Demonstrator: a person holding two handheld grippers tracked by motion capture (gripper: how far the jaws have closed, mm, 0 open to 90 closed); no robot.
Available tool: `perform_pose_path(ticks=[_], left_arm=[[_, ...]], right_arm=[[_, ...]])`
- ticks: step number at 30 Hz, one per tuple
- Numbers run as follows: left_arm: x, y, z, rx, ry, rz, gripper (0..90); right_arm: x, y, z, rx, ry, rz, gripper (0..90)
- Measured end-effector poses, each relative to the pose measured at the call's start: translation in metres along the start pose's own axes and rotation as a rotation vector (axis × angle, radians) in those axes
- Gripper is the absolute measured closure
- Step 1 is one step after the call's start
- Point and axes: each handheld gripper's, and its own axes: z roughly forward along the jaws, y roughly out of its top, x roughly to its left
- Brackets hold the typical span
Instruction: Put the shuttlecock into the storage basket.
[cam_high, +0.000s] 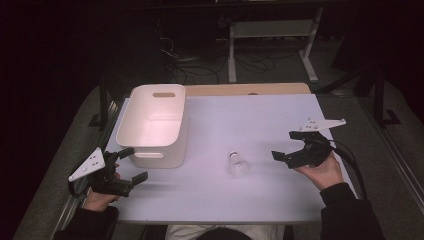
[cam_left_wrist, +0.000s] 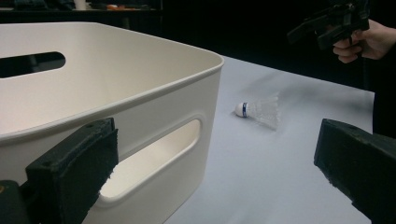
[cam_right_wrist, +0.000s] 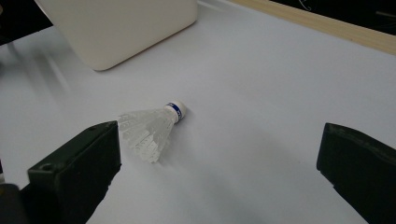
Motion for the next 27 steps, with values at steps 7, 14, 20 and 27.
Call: perform_pose_path(ticks=[7, 14, 20, 27], left_arm=[[0.000, 0.000, 0.000, 0.000, -0.004, 0.000, 0.0], [0.000, 0.000, 0.000, 0.002, -0.005, 0.000, 0.0], [0.000, 0.000, 0.000, 0.002, -0.008, -0.001, 0.0], [0.000, 0.000, 0.000, 0.004, -0.011, -0.001, 0.0]], right_arm=[[0.000, 0.005, 0.005, 0.020, 0.005, -0.002, 0.0], [0.000, 0.009, 0.008, 0.034, 0.009, -0.005, 0.0], [0.000, 0.011, 0.011, 0.045, 0.014, -0.004, 0.0], [0.000, 0.013, 0.015, 0.058, 0.022, -0.001, 0.0]])
